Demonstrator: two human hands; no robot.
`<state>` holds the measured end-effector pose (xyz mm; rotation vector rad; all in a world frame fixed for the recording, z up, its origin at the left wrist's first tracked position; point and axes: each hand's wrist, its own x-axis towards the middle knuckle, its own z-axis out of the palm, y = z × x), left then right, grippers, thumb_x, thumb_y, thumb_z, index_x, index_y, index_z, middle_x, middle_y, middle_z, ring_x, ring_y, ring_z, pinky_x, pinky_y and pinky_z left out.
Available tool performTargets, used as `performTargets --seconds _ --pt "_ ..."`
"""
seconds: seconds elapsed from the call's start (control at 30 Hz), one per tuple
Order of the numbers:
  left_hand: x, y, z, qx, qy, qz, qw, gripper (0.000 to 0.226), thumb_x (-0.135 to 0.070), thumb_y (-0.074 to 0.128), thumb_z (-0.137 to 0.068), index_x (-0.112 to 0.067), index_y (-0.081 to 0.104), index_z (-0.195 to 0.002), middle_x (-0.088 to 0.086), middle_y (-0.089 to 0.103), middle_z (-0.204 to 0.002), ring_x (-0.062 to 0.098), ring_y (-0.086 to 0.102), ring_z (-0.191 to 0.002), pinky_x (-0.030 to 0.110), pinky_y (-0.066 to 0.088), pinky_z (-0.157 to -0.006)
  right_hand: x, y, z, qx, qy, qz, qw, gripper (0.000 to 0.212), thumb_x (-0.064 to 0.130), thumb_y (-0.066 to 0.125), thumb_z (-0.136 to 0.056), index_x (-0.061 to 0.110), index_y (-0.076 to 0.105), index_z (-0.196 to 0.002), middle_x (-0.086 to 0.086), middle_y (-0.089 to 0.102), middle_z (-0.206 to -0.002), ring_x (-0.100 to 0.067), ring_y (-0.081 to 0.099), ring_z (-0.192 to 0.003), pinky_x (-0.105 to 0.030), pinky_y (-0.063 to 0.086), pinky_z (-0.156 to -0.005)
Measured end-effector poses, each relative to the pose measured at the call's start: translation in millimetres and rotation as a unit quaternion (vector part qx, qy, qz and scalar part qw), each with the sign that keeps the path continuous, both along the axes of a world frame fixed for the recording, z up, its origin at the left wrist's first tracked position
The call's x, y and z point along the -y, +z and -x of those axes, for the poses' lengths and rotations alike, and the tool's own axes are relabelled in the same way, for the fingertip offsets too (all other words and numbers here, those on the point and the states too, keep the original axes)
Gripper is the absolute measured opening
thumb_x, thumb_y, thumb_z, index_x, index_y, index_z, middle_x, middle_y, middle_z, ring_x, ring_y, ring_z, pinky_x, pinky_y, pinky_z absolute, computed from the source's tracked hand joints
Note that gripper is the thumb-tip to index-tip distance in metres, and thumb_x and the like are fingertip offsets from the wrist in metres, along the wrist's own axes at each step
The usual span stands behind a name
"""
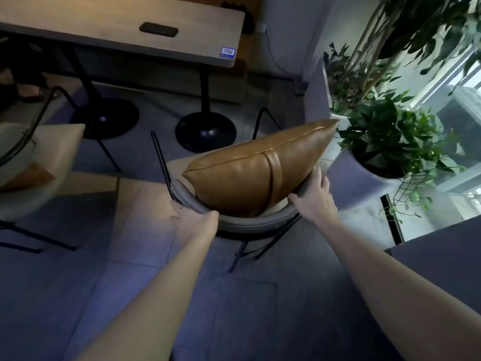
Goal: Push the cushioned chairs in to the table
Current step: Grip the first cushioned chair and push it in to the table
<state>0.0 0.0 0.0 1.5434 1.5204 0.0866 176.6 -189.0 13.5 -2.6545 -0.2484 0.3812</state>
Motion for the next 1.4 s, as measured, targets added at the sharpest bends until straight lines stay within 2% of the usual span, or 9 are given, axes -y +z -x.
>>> performTargets --seconds 0.1,0.27,0.33,0.5,0.63,0.9,1.1,1.27,1.4 --pt "1 -16 -17 0.012 -0.011 0.015 1.000 0.087 -0.029 0.072 -0.075 -0.008 0.031 -0.150 0.018 0.049 -0.142 0.040 0.052 -0.123 0.044 0.049 -0.094 0 -20 -11 -0.065 -0.082 -0.048 0.993 0.112 0.045 0.073 -0.087 0.025 -0.005 -0.166 -0.011 0.009 -0.174 -0.045 0.035 -0.149 -0.057 0.037 -0.114" --pt "13 -38 -33 0.030 0.001 -0.007 1.000 0.117 -0.030 0.072 -0.078 -0.026 -0.015 -0.156 0.019 0.021 -0.158 0.042 0.040 -0.134 0.048 0.041 -0.102 0 -48 -24 -0.155 -0.182 -0.141 0.961 0.115 0.041 0.077 -0.085 0.019 -0.002 -0.166 -0.015 0.019 -0.171 -0.044 0.032 -0.150 -0.058 0.036 -0.118" --pt "20 -43 -36 0.060 0.033 0.011 0.998 0.121 -0.027 0.072 -0.077 -0.037 -0.021 -0.154 0.019 0.013 -0.160 0.043 0.040 -0.134 0.050 0.042 -0.104 0 -57 -27 -0.189 -0.209 -0.167 0.945 0.112 0.039 0.076 -0.085 0.019 0.002 -0.166 -0.016 0.029 -0.167 -0.044 0.038 -0.147 -0.059 0.038 -0.116" --pt "27 -49 -39 0.148 0.100 0.018 0.984 0.121 -0.013 0.071 -0.074 -0.046 -0.015 -0.153 0.020 0.005 -0.162 0.045 0.035 -0.138 0.052 0.039 -0.108 -8 -68 -23 -0.269 -0.253 -0.251 0.895 0.087 0.027 0.075 -0.085 0.026 0.025 -0.155 -0.015 0.053 -0.143 -0.043 0.061 -0.121 -0.067 0.057 -0.089" --pt "26 -50 -40 0.165 0.124 -0.003 0.978 0.118 -0.006 0.068 -0.072 -0.042 -0.006 -0.156 0.020 0.016 -0.159 0.045 0.040 -0.134 0.048 0.040 -0.107 -12 -70 -24 -0.265 -0.266 -0.265 0.888 0.079 0.017 0.071 -0.085 0.026 0.029 -0.151 -0.016 0.054 -0.139 -0.044 0.060 -0.121 -0.070 0.056 -0.088" --pt "-1 -44 -29 0.175 0.106 -0.020 0.979 0.114 -0.001 0.061 -0.074 -0.041 -0.007 -0.157 0.020 0.023 -0.157 0.042 0.040 -0.135 0.049 0.040 -0.108 -30 -71 -11 -0.265 -0.257 -0.301 0.879 0.063 0.010 0.067 -0.087 0.019 0.035 -0.140 -0.011 0.055 -0.116 -0.031 0.062 -0.094 -0.046 0.060 -0.051" --pt "-47 -42 -24 0.196 0.089 -0.021 0.976 0.111 0.004 0.057 -0.076 -0.039 -0.006 -0.157 0.019 0.030 -0.158 0.042 0.048 -0.129 0.038 0.044 -0.099 -67 -75 3 -0.272 -0.262 -0.325 0.867 0.052 0.009 0.066 -0.090 0.021 0.036 -0.131 -0.007 0.052 -0.109 -0.038 0.058 -0.106 -0.065 0.060 -0.075" --pt "-88 -40 -25 0.183 0.064 -0.022 0.981 0.111 0.003 0.058 -0.077 -0.038 -0.007 -0.157 0.016 0.034 -0.156 0.041 0.052 -0.124 0.049 0.047 -0.101 -102 -77 9 -0.265 -0.275 -0.342 0.859 0.047 0.010 0.063 -0.090 0.024 0.034 -0.123 -0.012 0.053 -0.115 -0.035 0.060 -0.100 -0.064 0.060 -0.071" --pt "-128 -40 -25 0.177 0.047 -0.019 0.983 0.112 0.002 0.059 -0.076 -0.037 -0.007 -0.158 0.015 0.038 -0.153 0.039 0.052 -0.124 0.048 0.046 -0.103 -133 -77 17 -0.265 -0.285 -0.349 0.852 0.047 0.010 0.062 -0.091 0.027 0.032 -0.122 -0.009 0.052 -0.112 -0.040 0.058 -0.113 -0.068 0.059 -0.074"
